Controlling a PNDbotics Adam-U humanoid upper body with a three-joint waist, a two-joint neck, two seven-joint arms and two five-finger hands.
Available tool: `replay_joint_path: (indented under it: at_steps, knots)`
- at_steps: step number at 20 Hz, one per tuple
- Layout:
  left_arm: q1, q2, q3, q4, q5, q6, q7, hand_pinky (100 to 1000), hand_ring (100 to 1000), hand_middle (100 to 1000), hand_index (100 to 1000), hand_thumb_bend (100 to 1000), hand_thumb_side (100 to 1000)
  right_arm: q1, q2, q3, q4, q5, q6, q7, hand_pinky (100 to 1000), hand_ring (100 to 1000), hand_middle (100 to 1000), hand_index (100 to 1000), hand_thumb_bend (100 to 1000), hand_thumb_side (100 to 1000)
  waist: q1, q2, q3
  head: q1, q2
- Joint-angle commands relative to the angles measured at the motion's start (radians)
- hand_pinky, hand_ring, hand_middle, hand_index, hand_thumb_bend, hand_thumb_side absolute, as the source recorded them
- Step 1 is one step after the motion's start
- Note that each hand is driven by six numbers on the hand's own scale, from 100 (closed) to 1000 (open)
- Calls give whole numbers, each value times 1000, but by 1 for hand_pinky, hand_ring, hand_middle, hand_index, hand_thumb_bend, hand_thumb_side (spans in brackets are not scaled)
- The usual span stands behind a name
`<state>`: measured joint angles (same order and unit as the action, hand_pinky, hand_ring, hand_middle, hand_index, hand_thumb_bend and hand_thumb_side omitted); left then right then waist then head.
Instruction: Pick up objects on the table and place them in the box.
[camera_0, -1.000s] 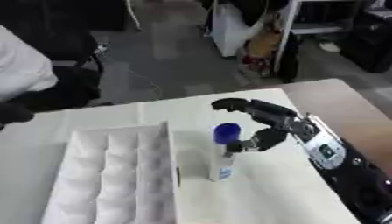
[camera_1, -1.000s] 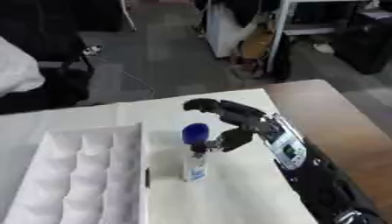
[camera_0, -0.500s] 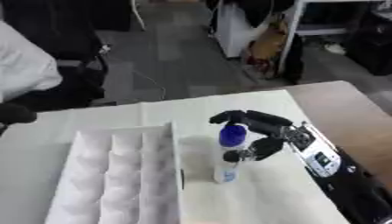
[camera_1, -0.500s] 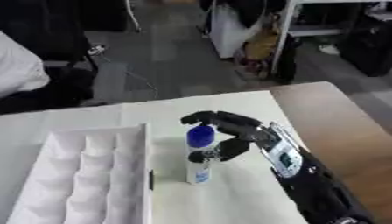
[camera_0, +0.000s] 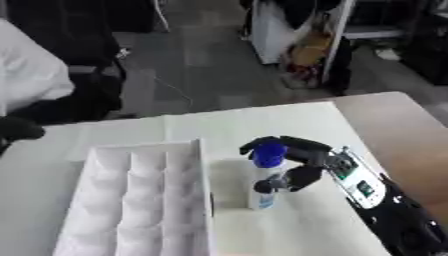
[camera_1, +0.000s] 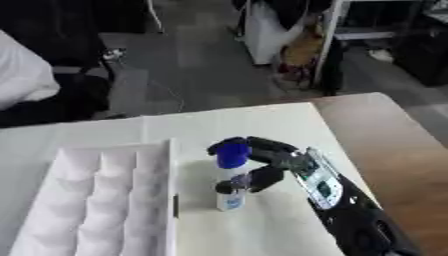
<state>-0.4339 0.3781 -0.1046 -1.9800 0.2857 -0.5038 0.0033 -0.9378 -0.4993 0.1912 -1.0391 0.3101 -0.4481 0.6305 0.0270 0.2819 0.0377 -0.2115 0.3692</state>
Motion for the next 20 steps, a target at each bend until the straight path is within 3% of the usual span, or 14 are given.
replay_joint_path:
  at_steps: [1,3,6,8,11,15,16,17,18,20]
  knots:
    - [-18,4,3,-20,5,-1,-3,706,667,863,963,460,1000,-9,-3,-15,4,-10,-11,-10,579,787,837,926,509,681,1,-13,3,-5,-20]
    - [-21,3,3,-20,5,-1,-4,706,667,863,963,460,1000,-9,1,-20,14,-12,-16,-30,531,756,808,892,494,663,2,-11,6,-4,-26]
    - [-26,2,1,-20,6,-1,-6,705,666,862,963,460,1000,-9,9,-29,35,-20,-16,-83,234,583,699,755,439,571,1,-8,11,4,-37]
    - [-30,0,0,-20,7,-1,-7,706,666,862,963,460,1000,-8,14,-34,51,-30,-10,-132,100,480,591,646,396,524,1,-6,15,14,-44]
    - [-34,-1,0,-20,9,-1,-8,706,666,862,963,459,1000,-7,18,-41,65,-35,-2,-229,100,330,454,512,291,538,0,-5,18,20,-47]
    - [-38,-2,0,-20,10,0,-9,706,667,862,963,460,1000,3,12,-35,62,-47,-16,-338,100,136,282,459,202,524,-2,-4,19,15,-42]
    - [-38,-1,0,-20,10,0,-10,706,667,862,963,460,1000,6,10,-33,60,-54,-20,-354,100,128,272,457,195,525,-2,-4,20,14,-42]
    - [-39,-1,0,-20,10,0,-10,707,667,862,963,460,1000,6,9,-33,58,-64,-25,-373,100,100,190,444,113,540,-2,-4,20,12,-40]
    - [-39,-1,0,-20,10,0,-10,707,667,862,963,460,1000,7,9,-31,57,-72,-28,-390,100,100,200,445,125,538,-2,-4,20,11,-39]
    - [-40,-1,1,-20,10,0,-10,707,666,862,963,461,1000,7,8,-30,55,-87,-35,-419,100,100,114,435,100,551,-2,-4,19,9,-37]
